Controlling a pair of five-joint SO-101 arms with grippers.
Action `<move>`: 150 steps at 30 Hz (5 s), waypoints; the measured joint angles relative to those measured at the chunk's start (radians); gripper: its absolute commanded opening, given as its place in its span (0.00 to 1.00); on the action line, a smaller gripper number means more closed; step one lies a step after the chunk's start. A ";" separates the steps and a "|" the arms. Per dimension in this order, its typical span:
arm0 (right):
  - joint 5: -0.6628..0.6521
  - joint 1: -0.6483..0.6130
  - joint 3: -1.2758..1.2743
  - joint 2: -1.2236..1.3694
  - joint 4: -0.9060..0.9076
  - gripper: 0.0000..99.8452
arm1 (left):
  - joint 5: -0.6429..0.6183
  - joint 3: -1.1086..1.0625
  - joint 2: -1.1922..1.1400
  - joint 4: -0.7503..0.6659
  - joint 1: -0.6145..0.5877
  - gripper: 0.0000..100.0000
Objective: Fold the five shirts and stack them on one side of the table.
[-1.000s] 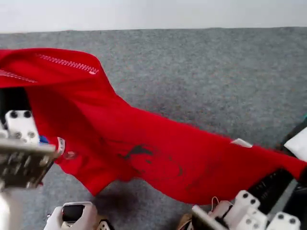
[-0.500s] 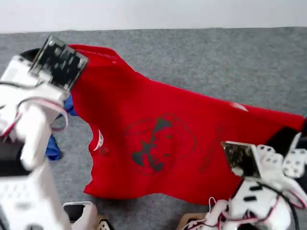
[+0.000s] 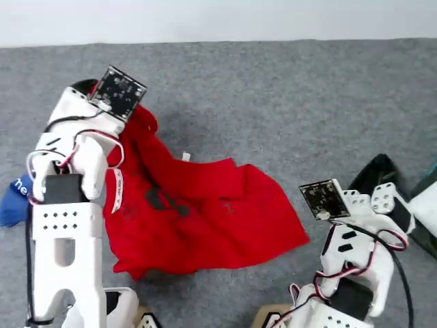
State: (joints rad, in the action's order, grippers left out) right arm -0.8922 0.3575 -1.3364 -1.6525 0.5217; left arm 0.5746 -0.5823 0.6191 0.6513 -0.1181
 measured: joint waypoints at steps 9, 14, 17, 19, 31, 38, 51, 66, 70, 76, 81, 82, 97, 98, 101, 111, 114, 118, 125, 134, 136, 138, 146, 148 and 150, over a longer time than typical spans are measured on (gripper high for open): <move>0.000 0.000 0.002 0.114 0.167 0.01 | 0.000 0.000 0.000 0.020 -0.002 0.00; 0.048 -0.012 0.170 0.388 0.364 0.01 | 0.003 0.000 0.000 0.095 -0.002 0.00; 0.104 -0.080 0.374 0.585 0.528 0.01 | 0.003 0.000 0.000 0.144 -0.002 0.00; 0.143 -0.150 0.517 0.723 0.647 0.01 | 0.003 0.000 0.000 0.175 -0.002 0.00; 0.384 -0.578 1.166 1.447 0.945 0.02 | 0.003 0.000 0.000 0.242 -0.002 0.00; 0.445 -0.666 1.465 1.812 0.954 0.17 | 0.003 -0.038 0.000 0.242 -0.002 0.00; 0.551 -0.779 1.923 2.303 0.956 0.24 | 0.003 -0.084 0.000 0.242 -0.002 0.00; 0.592 -0.779 2.127 2.569 0.957 0.24 | 0.003 -0.084 0.000 0.242 -0.002 0.00; 0.595 -0.779 2.127 2.581 0.999 0.24 | 0.003 -0.084 0.000 0.242 -0.002 0.00; 0.595 -0.781 2.131 2.605 1.016 0.24 | 0.003 -0.084 0.000 0.242 -0.002 0.00; 0.595 -0.807 2.148 2.621 1.020 0.17 | 0.003 -0.084 0.000 0.242 -0.002 0.00; 0.595 -0.807 2.148 2.621 1.020 0.12 | 0.003 -0.084 0.000 0.242 -0.002 0.00; 0.529 -0.793 2.191 2.627 1.060 0.01 | 0.003 -0.084 0.000 0.242 -0.002 0.00; 0.522 -0.789 2.206 2.628 1.085 0.01 | 0.003 -0.084 0.000 0.242 -0.002 0.00; 0.486 -0.772 2.275 2.610 1.175 0.01 | 0.003 -0.078 0.000 0.242 -0.002 0.00; 0.371 -0.605 2.389 2.262 1.229 0.01 | -0.215 0.201 0.000 0.275 -0.002 0.00; 0.338 -0.552 2.389 2.134 1.229 0.01 | -0.261 0.328 0.000 0.334 0.012 0.00; 0.298 -0.476 2.389 1.959 1.231 0.01 | -0.284 0.516 0.000 0.417 0.072 0.00; 0.215 -0.315 2.374 1.623 1.231 0.01 | -0.287 0.867 0.002 0.534 0.264 0.00; 0.072 -0.167 2.156 1.094 1.231 0.01 | -0.169 1.206 0.014 0.756 0.407 0.00; 0.049 -0.146 2.107 0.977 1.232 0.01 | -0.166 1.260 0.020 0.804 0.410 0.00; 0.025 -0.123 2.071 0.882 1.234 0.01 | -0.163 1.310 0.023 0.841 0.407 0.00; -0.068 -0.026 1.989 0.606 1.234 0.01 | -0.163 1.501 0.025 0.971 0.407 0.00; -0.078 -0.008 1.996 0.572 1.234 0.01 | -0.163 1.525 0.026 0.990 0.407 0.00; -0.083 0.003 2.001 0.566 1.234 0.01 | -0.163 1.534 0.026 0.993 0.407 0.00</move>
State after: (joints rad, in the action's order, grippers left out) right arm -0.9751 0.3606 0.6644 -1.0863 1.7553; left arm 0.4120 0.9521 0.6452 1.6441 0.2885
